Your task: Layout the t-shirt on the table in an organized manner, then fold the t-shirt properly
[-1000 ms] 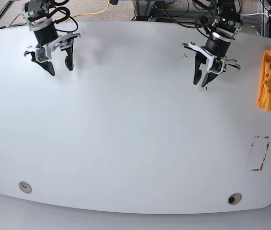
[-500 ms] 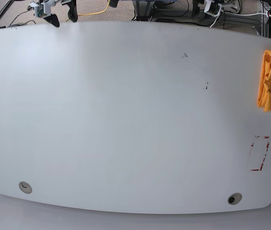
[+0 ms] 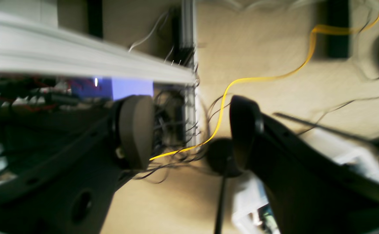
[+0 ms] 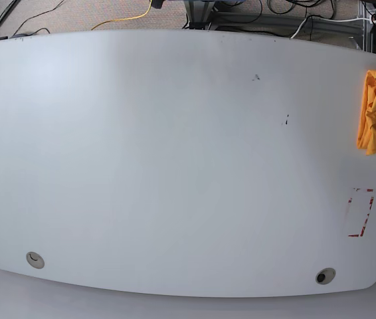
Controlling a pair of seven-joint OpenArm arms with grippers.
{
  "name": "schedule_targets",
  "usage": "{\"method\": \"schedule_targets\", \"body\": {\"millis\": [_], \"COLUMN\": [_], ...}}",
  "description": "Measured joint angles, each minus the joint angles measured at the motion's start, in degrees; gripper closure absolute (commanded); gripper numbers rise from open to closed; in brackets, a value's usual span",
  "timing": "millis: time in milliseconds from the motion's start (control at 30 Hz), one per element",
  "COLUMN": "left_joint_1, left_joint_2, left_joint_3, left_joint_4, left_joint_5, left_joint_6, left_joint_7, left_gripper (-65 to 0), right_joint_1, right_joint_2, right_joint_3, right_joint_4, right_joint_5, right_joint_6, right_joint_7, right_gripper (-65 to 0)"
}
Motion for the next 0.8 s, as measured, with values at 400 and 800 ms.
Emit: {"method": "schedule_targets", "body": {"millis": [400, 800], "left_joint_1": [-20.90, -36.41], "left_joint_2": [-2.32, -3.30], "left_joint_3": [-1.14, -0.98], "left_joint_4": [-28.35, -51.63], "left_joint_5": [-0.50, 6.29], "left_joint_6": [0.02, 7.34], "left_joint_7": [-1.84, -1.53], "left_gripper": [-12.2, -12.2], "right_joint_1": [18.93, 34.14], "right_joint_2": [2.93, 2.23], "right_joint_3": [-7.43, -8.00], "right_joint_4": [-31.45, -53.70], "right_joint_5": [-8.98, -15.13], "right_joint_6": [-0.37, -1.03], "right_joint_7": [7.13, 8.13], "right_gripper": [-35.7, -35.7]}}
